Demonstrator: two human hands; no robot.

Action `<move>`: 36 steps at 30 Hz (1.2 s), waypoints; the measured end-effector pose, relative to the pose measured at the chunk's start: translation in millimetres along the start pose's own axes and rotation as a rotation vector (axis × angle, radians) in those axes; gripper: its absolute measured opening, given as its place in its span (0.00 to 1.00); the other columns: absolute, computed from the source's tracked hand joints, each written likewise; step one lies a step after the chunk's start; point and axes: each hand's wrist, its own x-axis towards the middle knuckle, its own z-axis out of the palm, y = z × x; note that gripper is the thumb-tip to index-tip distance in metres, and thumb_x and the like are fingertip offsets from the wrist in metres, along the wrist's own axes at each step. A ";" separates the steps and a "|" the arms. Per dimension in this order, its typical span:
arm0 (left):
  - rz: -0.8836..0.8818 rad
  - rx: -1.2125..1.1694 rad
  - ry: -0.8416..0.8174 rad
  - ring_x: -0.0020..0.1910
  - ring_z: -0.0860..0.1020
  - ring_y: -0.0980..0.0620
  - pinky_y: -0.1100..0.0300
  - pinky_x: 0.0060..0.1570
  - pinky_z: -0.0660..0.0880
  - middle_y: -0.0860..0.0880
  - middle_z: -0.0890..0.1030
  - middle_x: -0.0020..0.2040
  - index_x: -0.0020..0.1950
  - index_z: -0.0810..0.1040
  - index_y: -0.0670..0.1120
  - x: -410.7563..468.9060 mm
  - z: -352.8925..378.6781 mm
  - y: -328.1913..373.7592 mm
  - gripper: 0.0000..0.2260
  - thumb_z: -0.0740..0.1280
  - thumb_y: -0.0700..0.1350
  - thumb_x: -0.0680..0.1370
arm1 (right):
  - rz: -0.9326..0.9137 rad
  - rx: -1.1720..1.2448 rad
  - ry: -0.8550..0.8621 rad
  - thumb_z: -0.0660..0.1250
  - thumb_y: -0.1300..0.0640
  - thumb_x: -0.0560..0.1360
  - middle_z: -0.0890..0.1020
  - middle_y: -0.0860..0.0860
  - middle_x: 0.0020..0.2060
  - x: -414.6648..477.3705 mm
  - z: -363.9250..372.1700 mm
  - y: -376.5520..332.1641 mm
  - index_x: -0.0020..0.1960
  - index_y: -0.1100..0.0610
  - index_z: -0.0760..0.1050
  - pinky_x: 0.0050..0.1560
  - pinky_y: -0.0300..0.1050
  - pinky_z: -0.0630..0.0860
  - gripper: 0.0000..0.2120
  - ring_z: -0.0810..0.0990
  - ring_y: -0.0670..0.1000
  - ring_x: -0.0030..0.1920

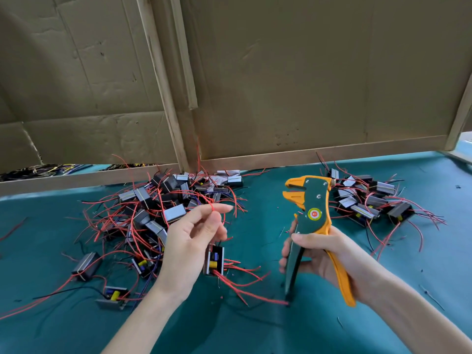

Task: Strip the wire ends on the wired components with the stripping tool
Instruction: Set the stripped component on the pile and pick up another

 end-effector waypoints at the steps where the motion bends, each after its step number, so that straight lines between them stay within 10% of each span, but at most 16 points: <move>1: -0.015 -0.042 0.003 0.39 0.78 0.53 0.63 0.46 0.76 0.50 0.79 0.34 0.49 0.84 0.52 0.3 -1.4 1.3 0.10 0.64 0.49 0.75 | -0.008 0.004 0.001 0.70 0.63 0.66 0.79 0.64 0.36 -0.3 -1.3 -1.8 0.43 0.61 0.76 0.41 0.59 0.81 0.07 0.81 0.63 0.35; 6: -0.080 -0.239 0.011 0.37 0.79 0.54 0.62 0.47 0.79 0.49 0.78 0.33 0.49 0.85 0.47 1.5 -4.1 6.5 0.11 0.64 0.45 0.74 | -0.009 -0.013 0.002 0.70 0.63 0.66 0.79 0.64 0.36 0.5 -4.1 -4.2 0.41 0.61 0.77 0.42 0.60 0.80 0.05 0.80 0.64 0.35; 19: 0.184 0.301 -0.043 0.38 0.76 0.51 0.63 0.38 0.71 0.50 0.80 0.41 0.45 0.82 0.57 -7.3 1.6 15.2 0.05 0.68 0.47 0.74 | 0.083 -0.129 -0.428 0.75 0.58 0.72 0.80 0.63 0.40 -13.9 7.0 5.9 0.51 0.59 0.75 0.48 0.60 0.78 0.12 0.81 0.62 0.40; 36: -0.003 0.047 -0.103 0.34 0.73 0.61 0.73 0.39 0.68 0.58 0.78 0.33 0.38 0.83 0.50 -8.9 8.7 24.7 0.03 0.71 0.47 0.70 | 0.102 -0.085 -0.532 0.73 0.58 0.73 0.80 0.63 0.40 -20.2 15.8 6.9 0.52 0.59 0.72 0.48 0.57 0.78 0.13 0.81 0.61 0.41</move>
